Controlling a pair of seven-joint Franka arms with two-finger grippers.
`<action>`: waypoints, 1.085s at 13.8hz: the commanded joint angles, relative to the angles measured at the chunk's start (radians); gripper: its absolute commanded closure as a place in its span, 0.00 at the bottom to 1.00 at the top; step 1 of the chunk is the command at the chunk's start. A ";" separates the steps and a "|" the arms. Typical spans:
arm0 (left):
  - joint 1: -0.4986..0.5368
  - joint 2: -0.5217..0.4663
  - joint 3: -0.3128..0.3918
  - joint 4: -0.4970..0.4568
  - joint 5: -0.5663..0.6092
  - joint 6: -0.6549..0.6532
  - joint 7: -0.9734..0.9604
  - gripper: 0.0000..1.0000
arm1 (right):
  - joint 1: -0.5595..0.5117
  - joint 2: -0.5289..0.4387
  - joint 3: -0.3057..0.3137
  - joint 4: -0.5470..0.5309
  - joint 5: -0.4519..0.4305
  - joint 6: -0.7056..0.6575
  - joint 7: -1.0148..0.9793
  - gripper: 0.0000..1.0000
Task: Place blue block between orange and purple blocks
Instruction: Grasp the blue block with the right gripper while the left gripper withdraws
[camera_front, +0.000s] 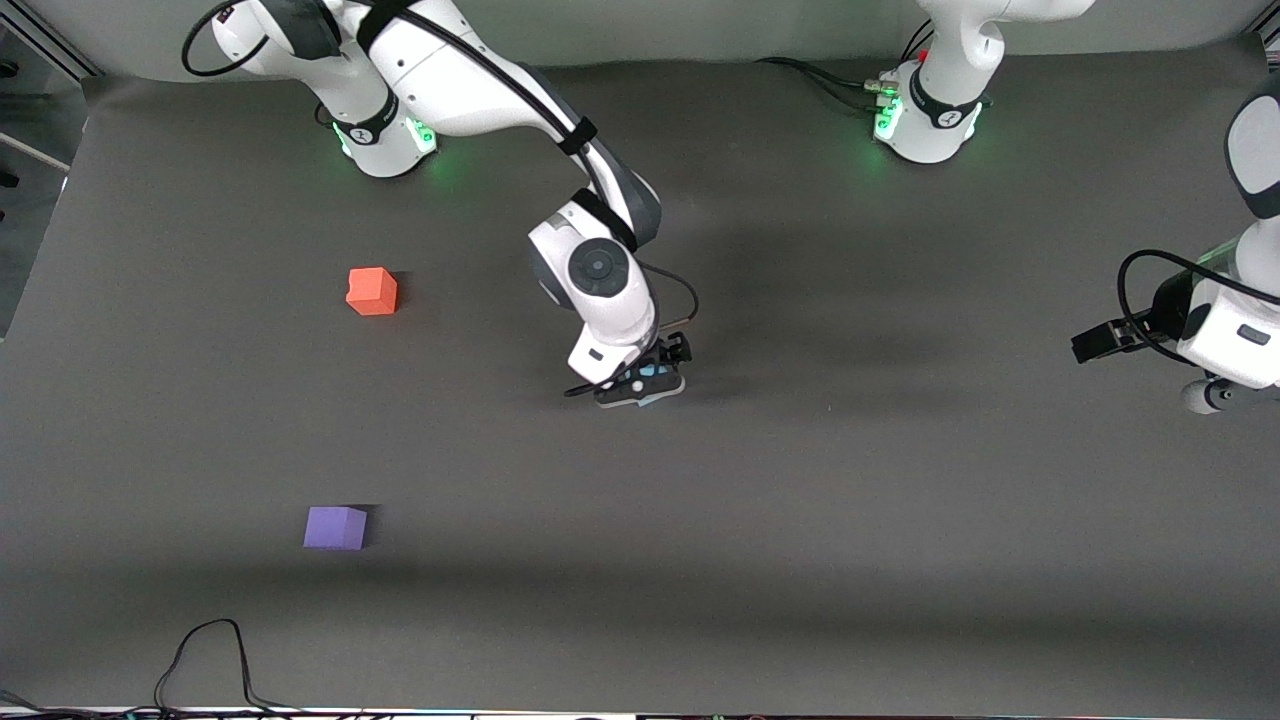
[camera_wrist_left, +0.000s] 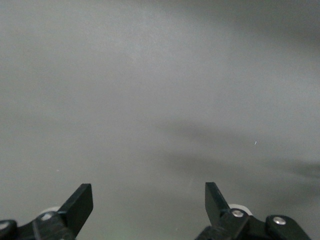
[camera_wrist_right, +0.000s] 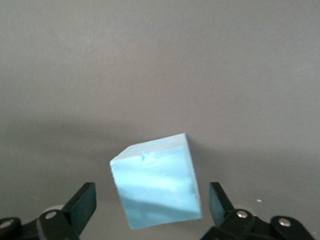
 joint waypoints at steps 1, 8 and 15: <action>-0.023 -0.020 0.019 -0.025 -0.010 0.019 -0.003 0.00 | 0.018 0.041 -0.015 0.034 0.006 0.013 0.003 0.00; -0.019 -0.010 0.022 -0.025 -0.009 0.022 0.013 0.00 | 0.013 0.058 -0.016 0.030 -0.022 0.010 0.006 0.68; -0.023 -0.010 0.020 -0.023 -0.012 0.021 0.011 0.00 | 0.001 -0.031 -0.079 0.034 -0.013 -0.149 0.170 0.87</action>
